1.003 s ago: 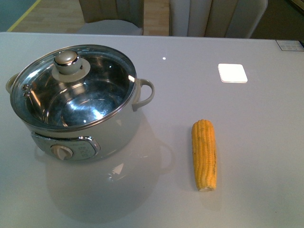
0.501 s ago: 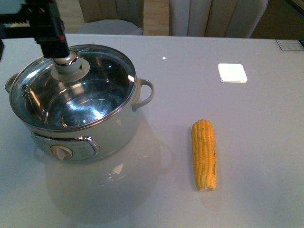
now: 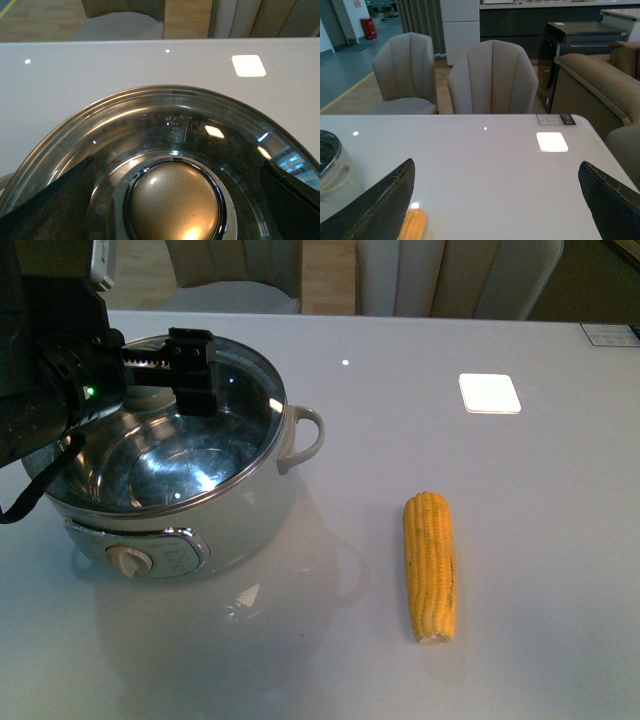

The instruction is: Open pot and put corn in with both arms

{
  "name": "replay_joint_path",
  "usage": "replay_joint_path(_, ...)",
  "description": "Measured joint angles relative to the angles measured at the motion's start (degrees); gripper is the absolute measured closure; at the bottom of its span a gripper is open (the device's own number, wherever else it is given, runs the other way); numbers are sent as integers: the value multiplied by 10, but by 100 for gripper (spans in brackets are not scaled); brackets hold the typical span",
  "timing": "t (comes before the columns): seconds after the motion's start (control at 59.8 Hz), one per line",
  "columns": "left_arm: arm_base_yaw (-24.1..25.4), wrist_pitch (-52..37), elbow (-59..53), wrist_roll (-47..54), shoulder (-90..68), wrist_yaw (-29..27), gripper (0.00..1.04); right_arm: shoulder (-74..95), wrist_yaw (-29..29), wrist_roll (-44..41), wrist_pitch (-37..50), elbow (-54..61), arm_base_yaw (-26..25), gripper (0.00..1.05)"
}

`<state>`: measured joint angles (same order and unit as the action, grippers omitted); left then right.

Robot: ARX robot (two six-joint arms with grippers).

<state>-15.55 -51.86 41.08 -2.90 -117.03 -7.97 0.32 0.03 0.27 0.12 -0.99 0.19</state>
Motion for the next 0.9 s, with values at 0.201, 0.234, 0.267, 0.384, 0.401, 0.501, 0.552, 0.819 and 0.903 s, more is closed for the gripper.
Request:
replay_joint_path(0.201, -2, -3, 9, -7, -23, -2, 7, 0, 0, 0, 0, 0, 0, 9)
replay_joint_path(0.234, -2, -4, 10, -9, -24, -3, 7, 0, 0, 0, 0, 0, 0, 9)
replay_joint_path(0.267, -2, -5, 10, -10, -25, -4, 8, 0, 0, 0, 0, 0, 0, 9)
replay_joint_path(0.384, -2, -12, 10, -17, -29, -11, 27, 0, 0, 0, 0, 0, 0, 9)
replay_joint_path(0.401, -2, -12, 10, -18, -29, -11, 29, 0, 0, 0, 0, 0, 0, 9)
replay_joint_path(0.501, -3, -17, 11, -19, -29, -13, 44, 0, 0, 0, 0, 0, 0, 9)
replay_joint_path(0.552, -3, -19, 11, -19, -30, -14, 51, 0, 0, 0, 0, 0, 0, 9)
replay_joint_path(0.819, -4, -17, 11, -18, -26, -16, 60, 0, 0, 0, 0, 0, 0, 9)
replay_joint_path(0.903, -4, -8, 10, -16, -18, -14, 60, 0, 0, 0, 0, 0, 0, 9)
